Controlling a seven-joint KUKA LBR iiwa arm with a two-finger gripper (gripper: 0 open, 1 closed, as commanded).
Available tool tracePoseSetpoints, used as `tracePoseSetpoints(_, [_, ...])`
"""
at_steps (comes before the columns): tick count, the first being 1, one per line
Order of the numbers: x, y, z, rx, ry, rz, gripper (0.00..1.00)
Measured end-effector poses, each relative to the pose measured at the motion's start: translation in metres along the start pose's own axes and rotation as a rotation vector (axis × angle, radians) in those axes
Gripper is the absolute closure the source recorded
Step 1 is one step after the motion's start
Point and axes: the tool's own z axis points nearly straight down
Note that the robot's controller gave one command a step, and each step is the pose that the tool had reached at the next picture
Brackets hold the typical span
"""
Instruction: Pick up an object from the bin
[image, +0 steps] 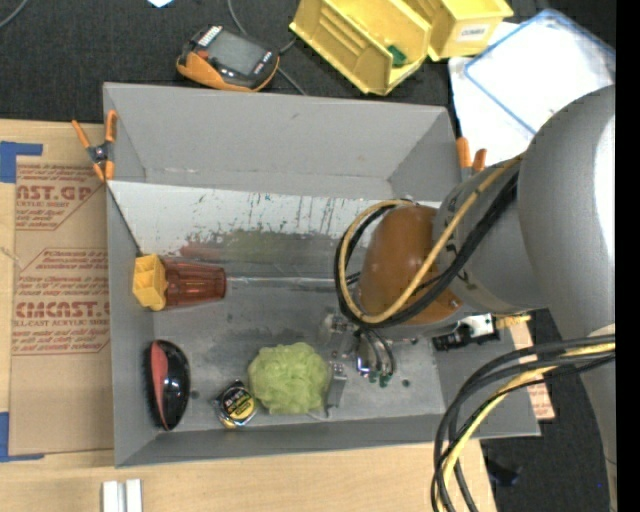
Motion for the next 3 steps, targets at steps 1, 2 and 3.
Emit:
tracePoseSetpoints(1, [0.025,0.007,-0.001,-0.001,-0.017,-0.337,0.00])
tracePoseSetpoints(2, [0.010,0.014,0.001,-0.002,-0.004,0.157,0.00])
tracePoseSetpoints(3, [0.021,0.028,0.001,0.000,-0.012,-0.235,0.00])
